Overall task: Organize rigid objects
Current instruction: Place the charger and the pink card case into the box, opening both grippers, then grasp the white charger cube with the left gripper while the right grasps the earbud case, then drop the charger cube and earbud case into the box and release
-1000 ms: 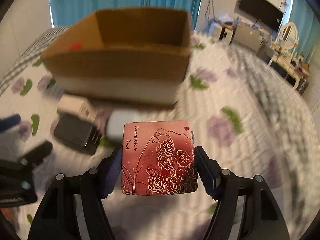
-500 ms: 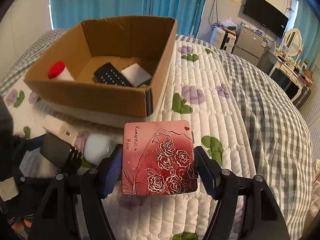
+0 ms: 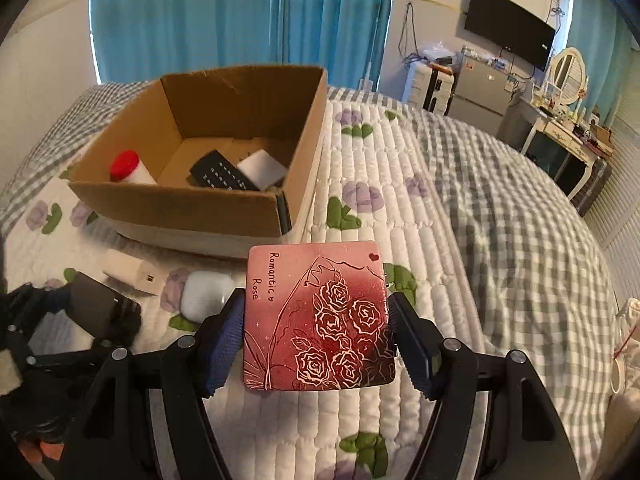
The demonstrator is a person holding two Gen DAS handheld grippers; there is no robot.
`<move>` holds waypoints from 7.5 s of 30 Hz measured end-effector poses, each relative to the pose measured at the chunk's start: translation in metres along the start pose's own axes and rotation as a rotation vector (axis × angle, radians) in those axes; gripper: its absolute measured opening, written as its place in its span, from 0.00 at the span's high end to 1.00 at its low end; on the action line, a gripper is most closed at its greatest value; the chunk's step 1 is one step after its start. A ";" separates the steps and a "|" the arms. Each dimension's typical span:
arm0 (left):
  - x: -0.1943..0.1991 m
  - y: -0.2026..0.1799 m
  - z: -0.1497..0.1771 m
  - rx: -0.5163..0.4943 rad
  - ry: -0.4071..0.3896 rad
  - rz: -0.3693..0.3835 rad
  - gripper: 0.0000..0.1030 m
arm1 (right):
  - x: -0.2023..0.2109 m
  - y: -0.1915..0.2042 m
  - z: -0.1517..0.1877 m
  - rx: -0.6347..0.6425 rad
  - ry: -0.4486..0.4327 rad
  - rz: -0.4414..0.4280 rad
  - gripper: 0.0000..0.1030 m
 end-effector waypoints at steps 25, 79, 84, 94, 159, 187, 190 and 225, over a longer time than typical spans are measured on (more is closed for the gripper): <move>0.069 0.002 -0.136 -0.150 -0.176 0.033 0.33 | 0.088 0.021 -0.140 0.051 -0.233 -0.024 0.32; 0.003 0.058 -0.175 -0.065 -0.174 -0.011 0.32 | -0.055 0.047 -0.148 0.054 -0.118 -0.048 0.19; 0.036 0.051 -0.156 -0.083 -0.182 -0.006 0.31 | 0.003 0.027 -0.133 0.054 -0.120 0.013 0.18; 0.079 0.036 -0.092 -0.099 -0.187 0.013 0.04 | 0.084 0.013 -0.077 0.023 -0.148 0.064 0.03; -0.038 0.038 0.014 0.031 -0.022 -0.035 0.51 | -0.098 0.095 0.028 0.085 0.097 -0.103 0.49; 0.083 0.020 -0.050 -0.017 -0.114 0.084 0.51 | 0.081 0.048 -0.040 0.058 -0.136 -0.043 0.50; 0.095 0.019 -0.068 -0.033 -0.135 0.095 0.51 | 0.100 0.048 -0.063 0.072 -0.177 -0.040 0.50; -0.089 0.001 -0.190 -0.117 -0.092 0.019 0.36 | -0.071 0.026 -0.157 0.023 -0.152 -0.086 0.50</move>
Point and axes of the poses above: each gripper's, at about its wrist camera, not at the fingertips, and x roughly against the way its jaws point, y to its left, z to its underside, the point moved 7 cm from there along -x, roughly the way its jaws point, and after that the axes turned 1 degree about z, right-handed, at the moved point
